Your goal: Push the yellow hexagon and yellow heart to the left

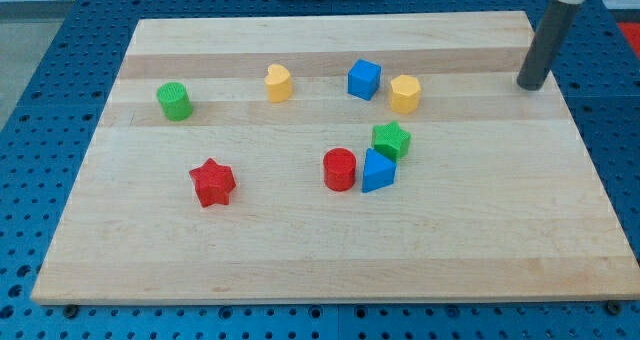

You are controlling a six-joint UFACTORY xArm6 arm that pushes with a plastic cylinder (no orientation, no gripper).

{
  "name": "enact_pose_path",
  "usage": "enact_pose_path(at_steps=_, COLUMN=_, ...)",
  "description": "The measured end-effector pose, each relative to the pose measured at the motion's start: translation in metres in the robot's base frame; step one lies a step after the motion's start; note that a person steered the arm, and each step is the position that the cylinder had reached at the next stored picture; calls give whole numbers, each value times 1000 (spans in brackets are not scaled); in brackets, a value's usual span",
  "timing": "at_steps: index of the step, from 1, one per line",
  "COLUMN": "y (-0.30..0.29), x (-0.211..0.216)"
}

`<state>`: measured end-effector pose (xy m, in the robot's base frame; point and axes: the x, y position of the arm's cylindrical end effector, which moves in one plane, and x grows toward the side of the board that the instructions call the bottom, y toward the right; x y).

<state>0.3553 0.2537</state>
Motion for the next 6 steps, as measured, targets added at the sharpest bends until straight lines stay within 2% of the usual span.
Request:
enact_pose_path(at_steps=2, y=-41, x=22)
enact_pose_path(at_steps=6, y=-163, x=22)
